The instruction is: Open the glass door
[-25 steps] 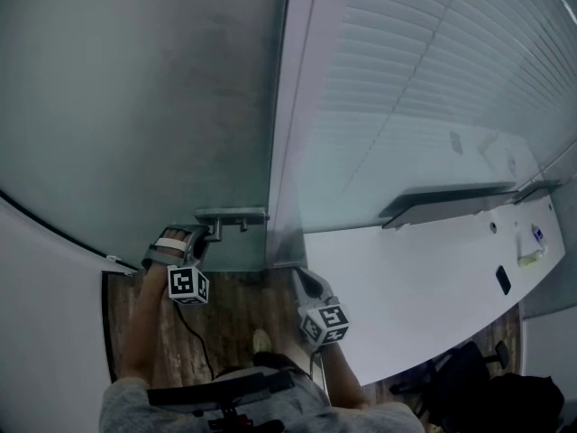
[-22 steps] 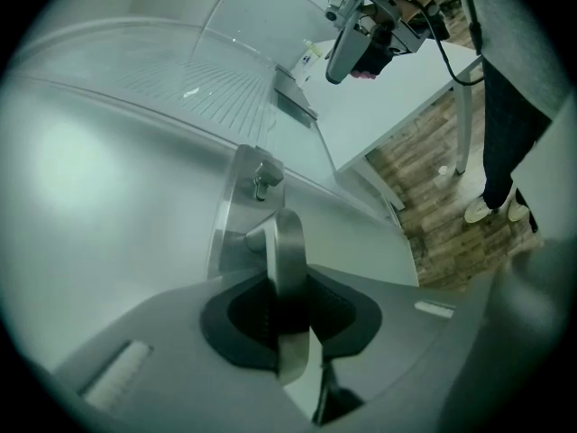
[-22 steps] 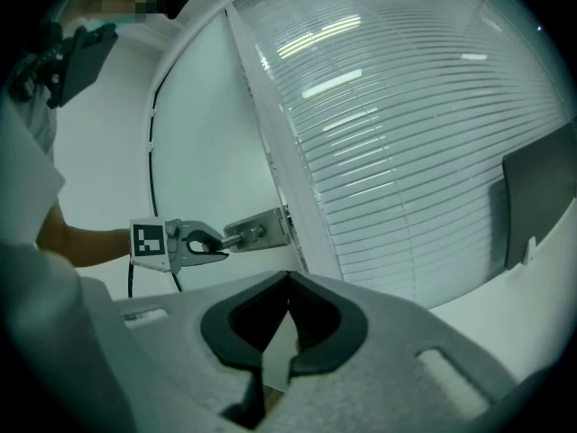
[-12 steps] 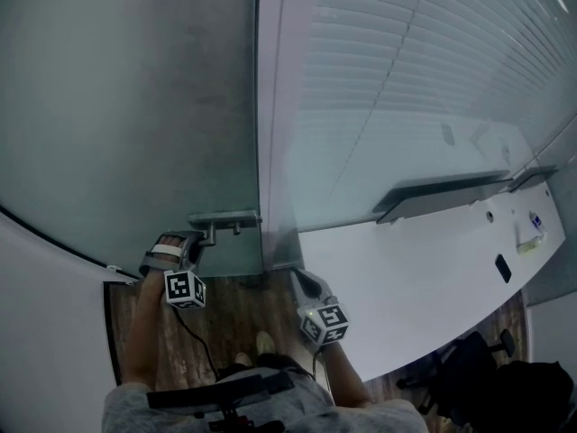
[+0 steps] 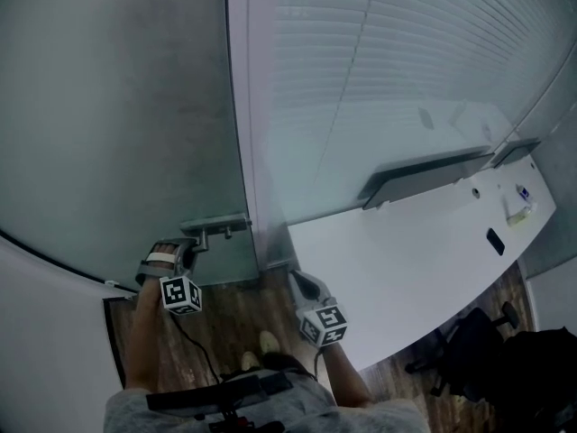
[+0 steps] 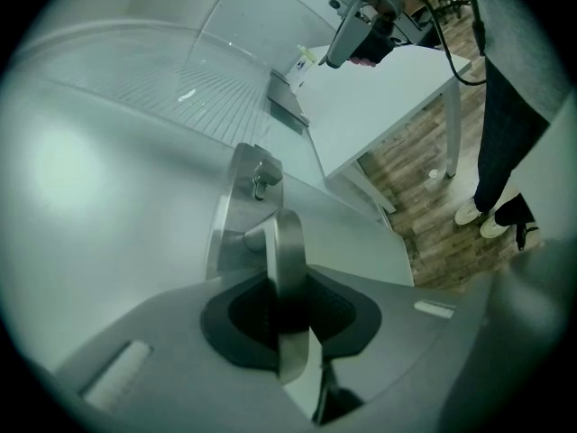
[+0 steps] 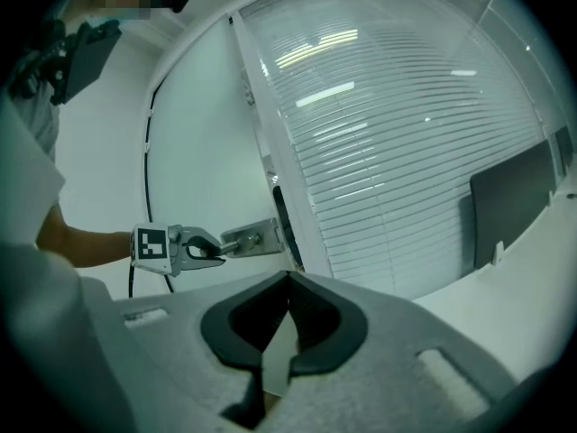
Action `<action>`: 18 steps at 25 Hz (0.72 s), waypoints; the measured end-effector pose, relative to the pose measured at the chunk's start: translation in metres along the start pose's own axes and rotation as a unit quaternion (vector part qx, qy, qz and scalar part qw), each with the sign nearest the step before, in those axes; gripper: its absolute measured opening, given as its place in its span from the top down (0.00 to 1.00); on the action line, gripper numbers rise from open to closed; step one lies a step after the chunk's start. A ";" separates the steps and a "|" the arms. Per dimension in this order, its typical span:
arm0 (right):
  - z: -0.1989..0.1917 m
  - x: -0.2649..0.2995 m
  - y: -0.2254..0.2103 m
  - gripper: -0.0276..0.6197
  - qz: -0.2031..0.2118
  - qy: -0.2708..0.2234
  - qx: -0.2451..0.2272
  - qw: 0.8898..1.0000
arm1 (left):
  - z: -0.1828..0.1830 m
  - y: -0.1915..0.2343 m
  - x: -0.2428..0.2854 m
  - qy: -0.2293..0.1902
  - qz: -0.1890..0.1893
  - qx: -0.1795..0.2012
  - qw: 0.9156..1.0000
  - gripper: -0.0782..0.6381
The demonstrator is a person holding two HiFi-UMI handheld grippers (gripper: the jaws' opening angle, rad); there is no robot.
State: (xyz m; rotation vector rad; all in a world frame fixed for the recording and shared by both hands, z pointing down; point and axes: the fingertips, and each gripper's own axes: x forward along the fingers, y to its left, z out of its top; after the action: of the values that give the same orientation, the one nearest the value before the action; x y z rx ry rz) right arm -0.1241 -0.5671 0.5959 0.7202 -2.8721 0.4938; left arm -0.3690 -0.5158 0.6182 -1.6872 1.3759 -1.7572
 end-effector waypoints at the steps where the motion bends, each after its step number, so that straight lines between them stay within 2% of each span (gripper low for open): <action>1: 0.001 -0.004 0.001 0.95 -0.004 -0.003 0.001 1.000 | 0.000 0.000 -0.002 -0.002 -0.001 0.002 1.000 0.81; 18: -0.011 -0.066 0.029 0.95 -0.064 -0.029 0.000 0.997 | 0.005 -0.031 -0.032 -0.027 -0.018 0.020 0.999 0.81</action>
State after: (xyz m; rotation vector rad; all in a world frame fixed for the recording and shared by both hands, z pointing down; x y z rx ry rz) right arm -0.0795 -0.5104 0.5839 0.9276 -2.8544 0.4635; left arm -0.3455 -0.4785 0.6241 -1.7359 1.2855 -1.7343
